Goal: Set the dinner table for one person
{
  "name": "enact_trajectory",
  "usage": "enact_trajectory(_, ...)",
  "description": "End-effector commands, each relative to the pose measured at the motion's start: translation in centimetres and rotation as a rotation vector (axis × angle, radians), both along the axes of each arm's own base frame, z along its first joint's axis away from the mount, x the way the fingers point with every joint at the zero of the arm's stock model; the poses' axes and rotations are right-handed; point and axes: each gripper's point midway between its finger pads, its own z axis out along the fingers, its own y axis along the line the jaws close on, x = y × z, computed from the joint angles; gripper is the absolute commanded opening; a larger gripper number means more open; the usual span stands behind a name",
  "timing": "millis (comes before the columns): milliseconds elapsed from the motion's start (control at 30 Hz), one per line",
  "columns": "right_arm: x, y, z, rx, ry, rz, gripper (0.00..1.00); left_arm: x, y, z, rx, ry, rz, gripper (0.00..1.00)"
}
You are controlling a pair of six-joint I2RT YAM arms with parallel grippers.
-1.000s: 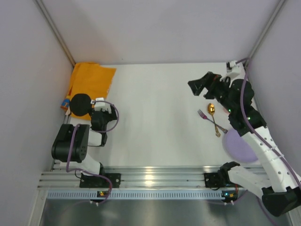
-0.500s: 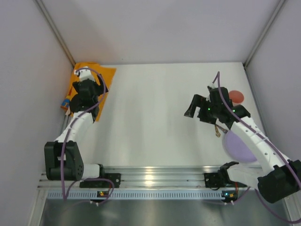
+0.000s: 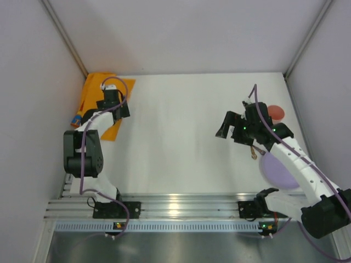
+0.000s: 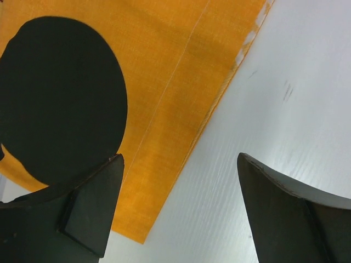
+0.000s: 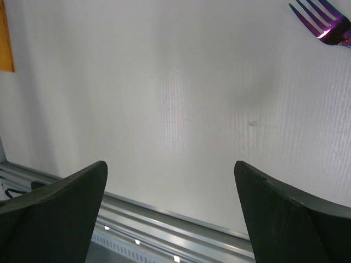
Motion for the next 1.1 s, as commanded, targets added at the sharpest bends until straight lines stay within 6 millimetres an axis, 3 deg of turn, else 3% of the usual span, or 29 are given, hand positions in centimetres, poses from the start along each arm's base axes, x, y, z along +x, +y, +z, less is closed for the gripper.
enact_trajectory(0, 0.2, -0.3, -0.1, -0.028, 0.000, -0.002, 1.00, 2.4, 0.7, 1.5, 0.017, -0.023, 0.018, 0.89)
enact_trajectory(33, 0.4, -0.3, -0.3, -0.037, 0.004, -0.002, 1.00, 2.6, 0.7, 0.3, 0.018, 0.009, 0.019, 0.89)
enact_trajectory(100, 0.7, -0.4, -0.4, -0.044, 0.008, -0.005, 1.00, 3.4, 1.0, 0.3, 0.029, 0.015, 0.033, 0.86)
enact_trajectory(233, 1.9, -0.4, -0.6, -0.062, 0.017, -0.015, 1.00, 4.7, 0.8, -2.0, 0.021, 0.059, 0.026, 0.84)
enact_trajectory(267, 2.1, -0.4, -0.7, -0.064, 0.021, -0.015, 1.00, 5.5, 0.8, -1.6, 0.017, 0.047, 0.023, 0.84)
enact_trajectory(333, 2.7, -0.1, -1.1, -0.068, 0.031, -0.007, 1.00, 5.8, 0.6, -3.3, 0.010, 0.091, 0.014, 0.82)
enact_trajectory(400, 3.2, 0.1, -1.2, -0.074, 0.035, -0.002, 1.00, 6.9, 0.5, -3.2, 0.006, 0.093, 0.010, 0.81)
enact_trajectory(433, 3.6, 0.2, -1.3, -0.079, 0.043, -0.001, 1.00, 6.7, 0.3, -4.4, 0.001, 0.131, -0.001, 0.81)
enact_trajectory(767, 5.9, 0.6, -2.1, -0.104, 0.063, 0.020, 1.00, 8.7, 2.3, -5.6, 0.094, 0.180, 0.076, 0.77)
enact_trajectory(833, 6.1, 0.5, -2.3, -0.107, 0.071, 0.020, 1.00, 8.7, 2.6, -6.4, 0.104, 0.206, 0.076, 0.72)
enact_trajectory(867, 6.2, 0.5, -2.4, -0.109, 0.073, 0.022, 1.00, 8.8, 2.6, -6.3, 0.108, 0.210, 0.073, 0.57)
enact_trajectory(1067, 6.3, -0.3, -2.6, -0.104, 0.082, 0.006, 1.00, 8.8, 1.9, -7.7, 0.068, 0.256, 0.025, 0.09)
